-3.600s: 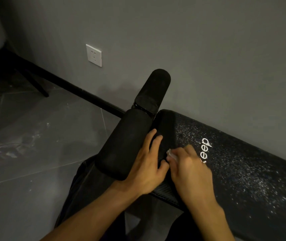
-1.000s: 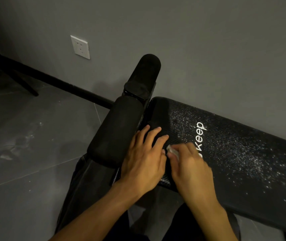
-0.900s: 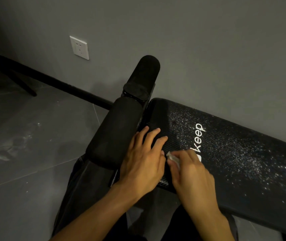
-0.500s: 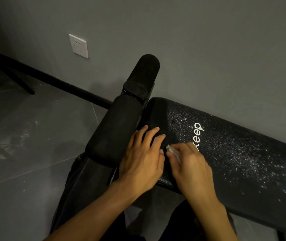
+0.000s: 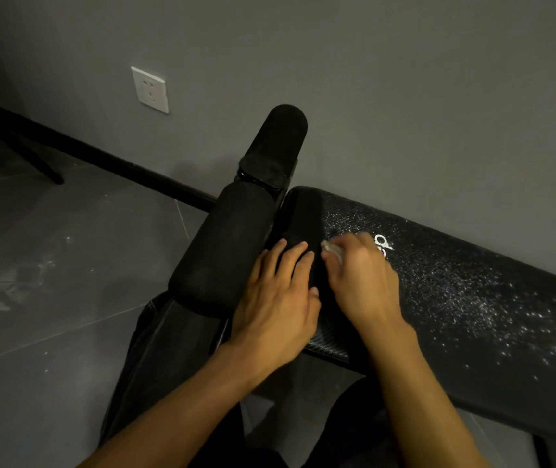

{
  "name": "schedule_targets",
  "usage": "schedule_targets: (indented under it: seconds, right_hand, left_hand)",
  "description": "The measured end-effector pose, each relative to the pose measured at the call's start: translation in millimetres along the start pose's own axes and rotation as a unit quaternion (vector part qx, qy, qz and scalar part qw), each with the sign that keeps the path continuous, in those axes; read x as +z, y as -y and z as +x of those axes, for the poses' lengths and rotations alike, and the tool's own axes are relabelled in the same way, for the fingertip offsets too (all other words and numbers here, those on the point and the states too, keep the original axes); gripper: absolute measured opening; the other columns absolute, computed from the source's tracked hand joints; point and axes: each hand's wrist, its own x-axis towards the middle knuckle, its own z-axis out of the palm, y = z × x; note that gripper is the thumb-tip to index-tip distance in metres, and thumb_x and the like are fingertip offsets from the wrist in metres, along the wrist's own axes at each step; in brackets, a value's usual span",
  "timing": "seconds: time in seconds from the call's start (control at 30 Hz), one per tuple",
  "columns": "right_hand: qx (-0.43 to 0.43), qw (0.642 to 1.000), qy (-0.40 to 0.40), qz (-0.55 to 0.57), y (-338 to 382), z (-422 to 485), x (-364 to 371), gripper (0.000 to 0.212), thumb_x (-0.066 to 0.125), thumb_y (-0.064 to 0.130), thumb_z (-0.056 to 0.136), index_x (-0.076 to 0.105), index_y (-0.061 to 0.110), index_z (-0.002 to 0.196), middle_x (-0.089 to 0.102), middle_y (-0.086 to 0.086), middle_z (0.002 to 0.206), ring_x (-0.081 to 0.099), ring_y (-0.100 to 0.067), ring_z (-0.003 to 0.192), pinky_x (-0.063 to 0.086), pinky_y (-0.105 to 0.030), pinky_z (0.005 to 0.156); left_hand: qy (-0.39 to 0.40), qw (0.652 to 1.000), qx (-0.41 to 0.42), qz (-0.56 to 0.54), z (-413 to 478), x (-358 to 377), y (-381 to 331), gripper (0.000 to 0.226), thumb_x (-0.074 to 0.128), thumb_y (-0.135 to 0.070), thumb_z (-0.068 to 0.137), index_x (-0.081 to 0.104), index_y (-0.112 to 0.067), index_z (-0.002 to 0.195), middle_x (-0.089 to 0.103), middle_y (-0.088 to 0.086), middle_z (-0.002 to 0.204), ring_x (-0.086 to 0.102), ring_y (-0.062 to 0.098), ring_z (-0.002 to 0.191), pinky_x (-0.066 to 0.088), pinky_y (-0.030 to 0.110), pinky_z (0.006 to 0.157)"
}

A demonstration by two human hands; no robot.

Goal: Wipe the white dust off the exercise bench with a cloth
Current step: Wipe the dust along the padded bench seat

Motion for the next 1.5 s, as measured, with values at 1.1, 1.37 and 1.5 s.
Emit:
schedule_targets:
  seconds: [1.1,1.37,1.5]
  right_hand:
    - [-0.028,0.999,-0.017,0.007,11.5,41.5,4.1,0.031,0.056,0.037,0.1,0.065,0.019,0.123,0.061,-0.007,0.12,0.064,-0.029,0.1,0.051,-0.04,0.077]
    - [-0.041,0.998,0.024,-0.03,24.1,75.9,2.2,0.028,0.052,0.022,0.101,0.063,0.015,0.125,0.054,-0.013,0.124,0.064,-0.039,0.099,0.052,-0.046,0.079]
    - [-0.049,0.998,0.014,-0.022,6.7,49.9,-1.1,0.027,0.056,0.026,0.098,0.067,0.017,0.12,0.058,-0.009,0.12,0.064,-0.033,0.098,0.05,-0.04,0.076]
  left_hand:
    - [0.012,1.0,-0.016,-0.005,2.1,-1.9,-1.5,0.062,0.037,-0.04,0.098,0.042,-0.013,0.154,0.039,0.003,0.161,0.025,0.024,0.153,0.028,0.046,0.125]
    - [0.015,1.0,-0.017,-0.007,3.4,-2.5,-1.7,0.062,0.04,-0.04,0.097,0.043,-0.014,0.154,0.038,0.001,0.161,0.025,0.023,0.154,0.027,0.045,0.125]
    - [0.009,1.0,-0.022,-0.007,2.8,-0.9,-1.7,0.062,0.039,-0.04,0.098,0.042,-0.015,0.154,0.038,0.0,0.162,0.024,0.022,0.154,0.028,0.045,0.125]
